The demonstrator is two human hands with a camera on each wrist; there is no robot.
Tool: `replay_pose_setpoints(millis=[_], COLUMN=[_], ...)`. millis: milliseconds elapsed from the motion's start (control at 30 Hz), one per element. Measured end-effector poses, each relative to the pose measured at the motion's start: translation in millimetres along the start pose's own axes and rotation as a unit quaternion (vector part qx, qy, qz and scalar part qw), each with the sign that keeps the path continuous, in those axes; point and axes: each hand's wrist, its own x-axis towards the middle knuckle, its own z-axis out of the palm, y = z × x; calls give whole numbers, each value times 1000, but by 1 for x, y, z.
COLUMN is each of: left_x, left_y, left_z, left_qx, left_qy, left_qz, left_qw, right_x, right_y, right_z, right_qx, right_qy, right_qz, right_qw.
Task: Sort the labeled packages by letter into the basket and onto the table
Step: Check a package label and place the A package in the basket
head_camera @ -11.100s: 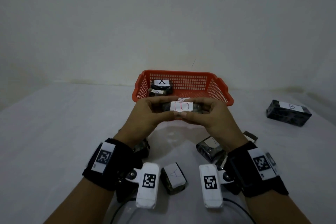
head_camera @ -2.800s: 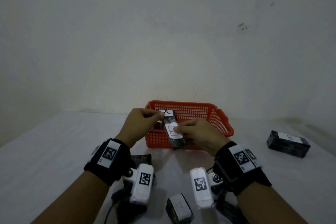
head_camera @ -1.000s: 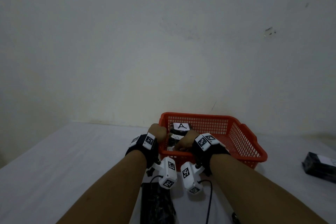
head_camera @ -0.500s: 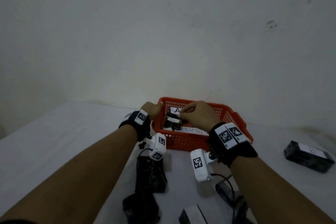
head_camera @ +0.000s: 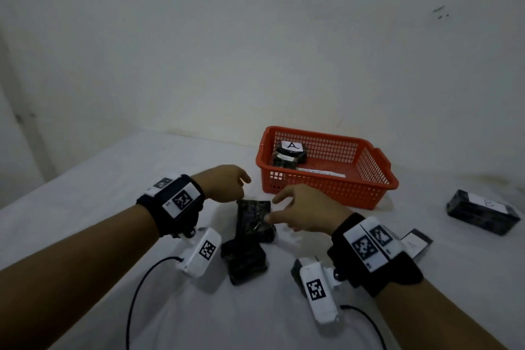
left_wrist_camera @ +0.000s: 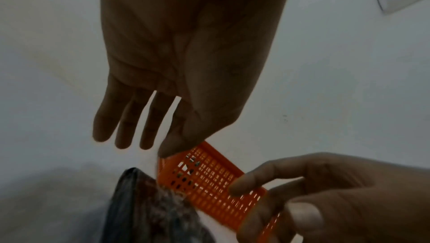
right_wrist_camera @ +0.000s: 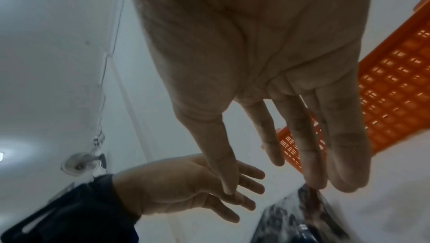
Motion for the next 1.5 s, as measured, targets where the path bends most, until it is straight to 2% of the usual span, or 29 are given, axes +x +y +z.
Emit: replay_pose_setpoints(millis=[67,133,267,433,567,733,900,967,1067,1267,1333,1433,1500], left_x=[-8,-12,-8,-6,-8,-9,-8,-6,-4,1,3,4,7], left_y=[-1,0,-4,-4,3,5,1,4,12,32,39,49,54], left_z=[8,16,19,20,21,14,16,18,21,29,33,39,42], left_qx=[27,9,-18,-71,-129,-181,-302,-323,-400,-503,-524,-567,-577], left_qy=[-36,-68,-77,-115,-115,-97,-95,-66,-23,62,53,24,47], left_qz=[-2,-4,-5,-46,-38,10,99,134,169,185,196,206,196], left_qw=[999,998,997,990,984,979,943,935,901,842,827,797,791], right_x=[3,8,23,31,32,27,18,15,12,14,13,11,12], right_y=[-4,-8,-14,-16,-6,12,23,26,33,54,57,62,66], right_z=[9,18,27,32,32,12,-14,-23,-34,-37,-36,-37,-38], right_qx=[-28,-33,-53,-88,-99,-27,76,114,169,310,356,376,377], right_qy=[1,-12,-45,-55,-47,-5,19,28,48,95,113,178,193], right_qz=[12,21,31,32,36,14,-26,-39,-62,-88,-94,-104,-104], right_qw=[1000,999,997,994,993,1000,997,992,982,942,923,903,900])
